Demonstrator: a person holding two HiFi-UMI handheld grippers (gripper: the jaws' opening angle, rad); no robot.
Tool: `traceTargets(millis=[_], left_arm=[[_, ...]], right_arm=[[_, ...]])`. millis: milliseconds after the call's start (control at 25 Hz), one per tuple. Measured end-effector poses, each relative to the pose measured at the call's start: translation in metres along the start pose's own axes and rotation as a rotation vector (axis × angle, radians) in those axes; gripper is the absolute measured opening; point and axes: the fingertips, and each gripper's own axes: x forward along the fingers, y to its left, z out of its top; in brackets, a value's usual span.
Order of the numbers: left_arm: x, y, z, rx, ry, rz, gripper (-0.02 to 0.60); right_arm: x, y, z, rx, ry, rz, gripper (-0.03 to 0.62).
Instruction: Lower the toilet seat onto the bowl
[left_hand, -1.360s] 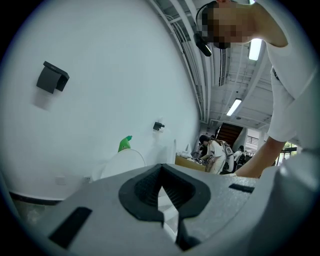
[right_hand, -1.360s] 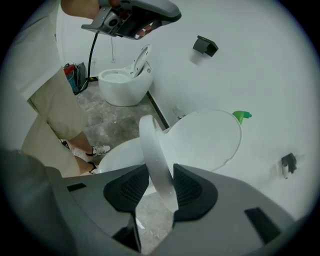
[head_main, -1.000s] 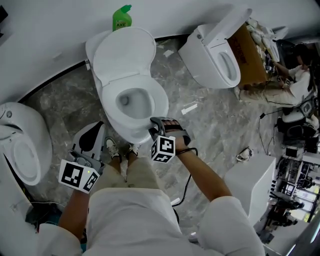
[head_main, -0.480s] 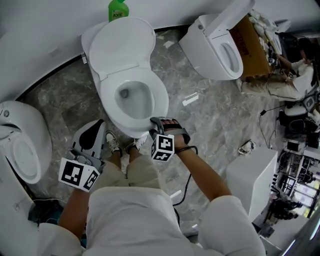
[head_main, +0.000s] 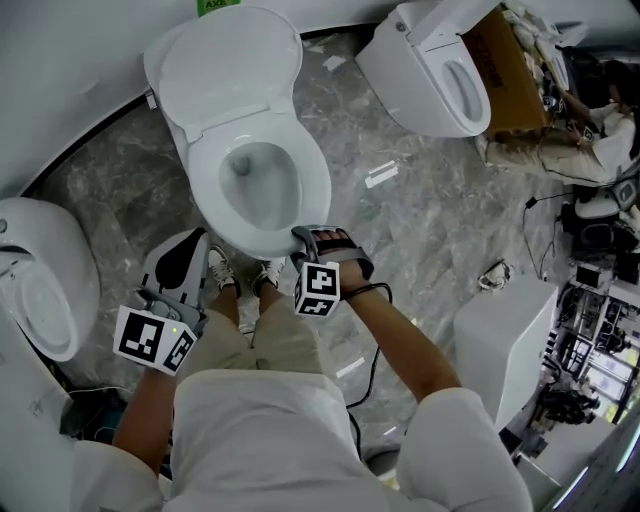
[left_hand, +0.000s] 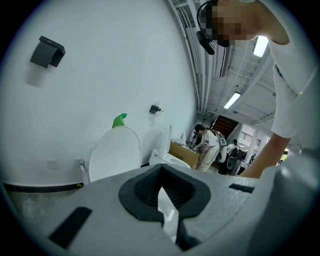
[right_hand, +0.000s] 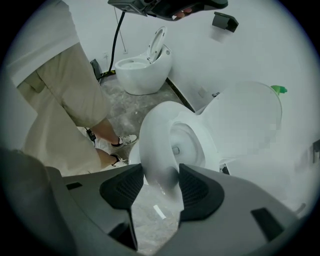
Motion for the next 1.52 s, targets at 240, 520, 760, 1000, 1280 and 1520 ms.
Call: traceTargets(millis=[240, 520, 760, 1000, 1280, 1520], left_arm=[[0.008, -0.008, -0.009, -0.001, 0.025, 0.008, -0.005], [0.009, -0.007, -0.032, -0.023, 0.058, 0.04, -0.005], [0.014, -0.01, -0.046, -0.036, 0.072, 0.056, -0.005], [0.015, -0.01, -0.066, -0.053, 0.094, 0.085, -0.005], [0.017, -0.004, -0.096, -0.072, 0.141, 0.122, -0.005], [0.024, 0.001, -0.111, -0.082, 0.159, 0.142, -0.005]], right_arm=[[0.006, 0.015, -0.004, 0.133, -0.079, 0.145, 0.235], [0.018, 0.028, -0.009, 0.193, -0.121, 0.203, 0.239], [0.027, 0.033, -0.012, 0.393, -0.193, 0.352, 0.238], [0.045, 0.047, -0.019, 0.431, -0.193, 0.4, 0.23], [0.079, 0.064, -0.029, 0.497, -0.19, 0.445, 0.209], [0.111, 0.055, -0.046, 0.733, -0.187, 0.404, 0.067]])
